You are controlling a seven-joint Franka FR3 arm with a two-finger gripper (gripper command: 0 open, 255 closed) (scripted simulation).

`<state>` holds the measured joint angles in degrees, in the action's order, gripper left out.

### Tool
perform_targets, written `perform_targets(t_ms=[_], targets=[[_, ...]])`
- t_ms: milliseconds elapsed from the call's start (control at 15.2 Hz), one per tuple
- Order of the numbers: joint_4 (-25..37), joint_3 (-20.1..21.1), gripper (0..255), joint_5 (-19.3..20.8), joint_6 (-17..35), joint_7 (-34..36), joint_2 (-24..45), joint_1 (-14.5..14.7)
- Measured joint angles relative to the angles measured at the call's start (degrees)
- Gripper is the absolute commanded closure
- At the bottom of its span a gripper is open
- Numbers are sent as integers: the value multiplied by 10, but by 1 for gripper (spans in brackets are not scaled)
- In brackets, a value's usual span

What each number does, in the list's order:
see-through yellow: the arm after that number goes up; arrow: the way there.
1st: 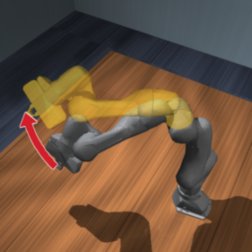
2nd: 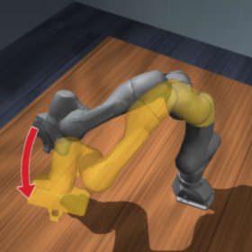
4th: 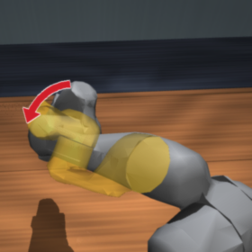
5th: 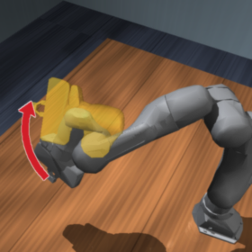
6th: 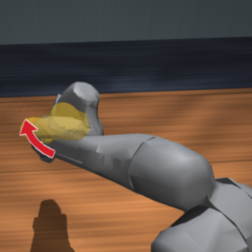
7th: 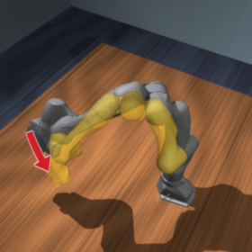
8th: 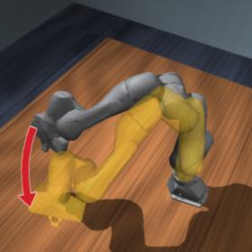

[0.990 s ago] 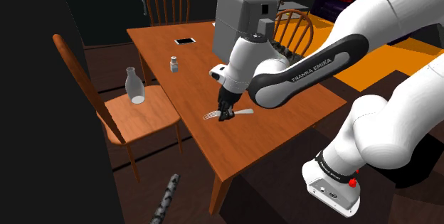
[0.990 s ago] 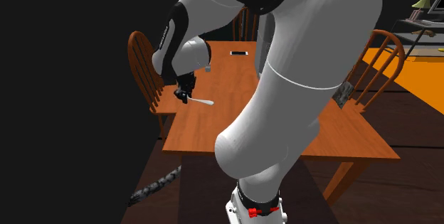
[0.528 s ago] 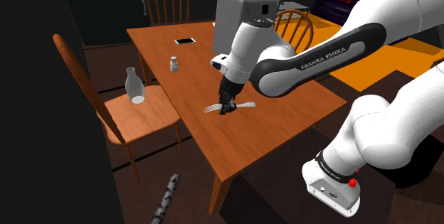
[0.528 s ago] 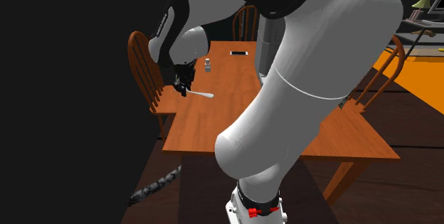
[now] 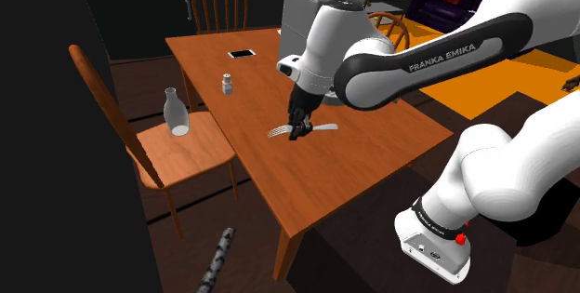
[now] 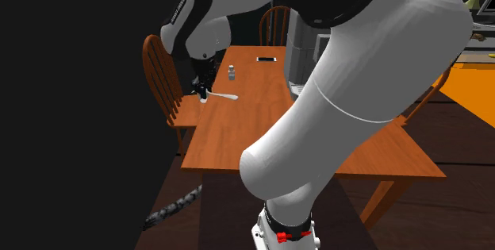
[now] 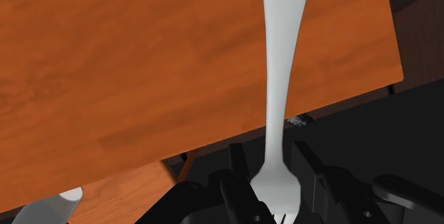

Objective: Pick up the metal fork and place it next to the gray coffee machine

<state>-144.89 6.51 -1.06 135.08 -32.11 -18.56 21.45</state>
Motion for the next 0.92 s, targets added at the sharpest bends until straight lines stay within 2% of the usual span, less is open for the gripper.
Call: perform_targets(t_ms=[924], targets=[[72,-5,255,-3,-117,-4,-44,1]])
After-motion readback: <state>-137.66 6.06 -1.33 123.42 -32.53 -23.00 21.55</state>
